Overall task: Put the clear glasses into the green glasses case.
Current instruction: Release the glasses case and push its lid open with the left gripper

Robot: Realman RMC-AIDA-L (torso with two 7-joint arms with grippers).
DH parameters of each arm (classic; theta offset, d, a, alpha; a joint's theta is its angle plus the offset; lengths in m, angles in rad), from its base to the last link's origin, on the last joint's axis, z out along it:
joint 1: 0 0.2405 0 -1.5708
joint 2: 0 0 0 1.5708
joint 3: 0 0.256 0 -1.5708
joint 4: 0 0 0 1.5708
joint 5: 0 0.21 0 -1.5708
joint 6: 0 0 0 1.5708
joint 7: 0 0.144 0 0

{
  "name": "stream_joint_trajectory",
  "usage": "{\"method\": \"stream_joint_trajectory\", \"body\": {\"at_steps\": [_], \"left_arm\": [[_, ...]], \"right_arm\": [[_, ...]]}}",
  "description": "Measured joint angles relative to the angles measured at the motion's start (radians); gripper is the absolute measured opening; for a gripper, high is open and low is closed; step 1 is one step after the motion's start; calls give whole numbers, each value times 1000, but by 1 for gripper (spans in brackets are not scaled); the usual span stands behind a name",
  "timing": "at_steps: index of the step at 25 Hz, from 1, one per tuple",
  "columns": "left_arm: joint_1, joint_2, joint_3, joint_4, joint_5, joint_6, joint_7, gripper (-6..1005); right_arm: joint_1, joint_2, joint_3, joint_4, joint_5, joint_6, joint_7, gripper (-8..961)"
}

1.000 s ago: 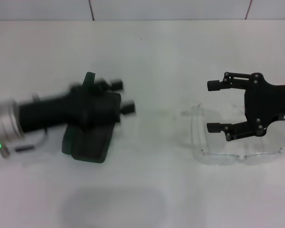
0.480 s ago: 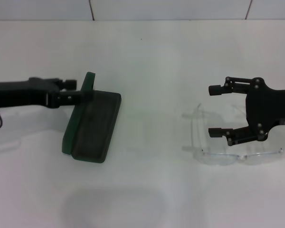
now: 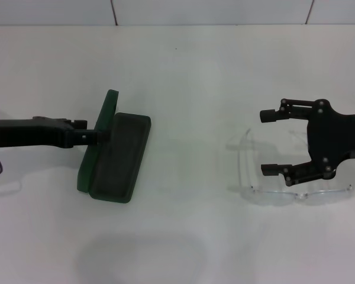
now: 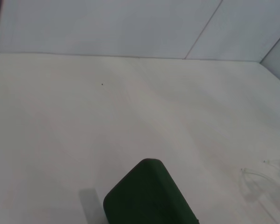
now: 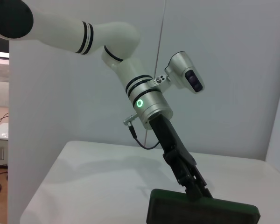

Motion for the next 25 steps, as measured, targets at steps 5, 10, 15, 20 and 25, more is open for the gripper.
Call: {"method": "stream_joint_trajectory", "body": {"at_steps": [5, 10, 15, 20, 25], "left_arm": [[-16, 0, 2, 0, 23, -1, -15, 706], [-38, 0, 2, -2, 74, -16, -53, 696], [-42, -1, 4, -10, 95, -28, -56, 686], [-51, -4, 10, -12, 127, -29, -62, 631], [-52, -2, 14, -6, 123, -29, -54, 509]], "right_arm": [[0, 1, -1, 0, -1, -2, -6, 871], [-3, 6, -1, 0, -1, 0, -10, 871], [-8, 8, -1, 4, -9, 3, -10, 871], [-10, 9, -1, 8, -14, -3, -13, 870], [-28, 11, 3, 4, -14, -3, -14, 870]]}}
